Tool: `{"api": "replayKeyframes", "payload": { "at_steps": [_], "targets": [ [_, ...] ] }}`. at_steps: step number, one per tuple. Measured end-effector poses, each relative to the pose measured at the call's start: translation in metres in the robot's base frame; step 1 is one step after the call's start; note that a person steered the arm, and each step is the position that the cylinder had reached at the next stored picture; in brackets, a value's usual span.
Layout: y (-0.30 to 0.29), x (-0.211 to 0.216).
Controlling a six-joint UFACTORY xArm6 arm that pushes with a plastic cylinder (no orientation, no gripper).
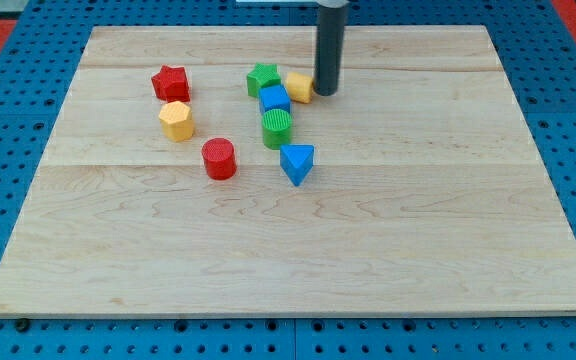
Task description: Put the yellow heart on the top of the green star
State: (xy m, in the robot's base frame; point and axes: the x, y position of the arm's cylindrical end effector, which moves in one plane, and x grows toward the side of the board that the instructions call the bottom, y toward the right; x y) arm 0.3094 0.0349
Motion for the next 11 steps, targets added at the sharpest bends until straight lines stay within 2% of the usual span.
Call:
{"api": "replayKeyframes", "payload": {
  "at_steps": [1,2,3,4,6,9,10,11],
  "targets": [
    [-0.003,-0.024],
    [0.016,-0.003],
    [0.025,0.045],
    [-0.001,0.041],
    [-0.031,0.011],
    [-0.012,-0.03],
    [-0.006,-0.067],
    [-0.029,-0.074]
  ]
}}
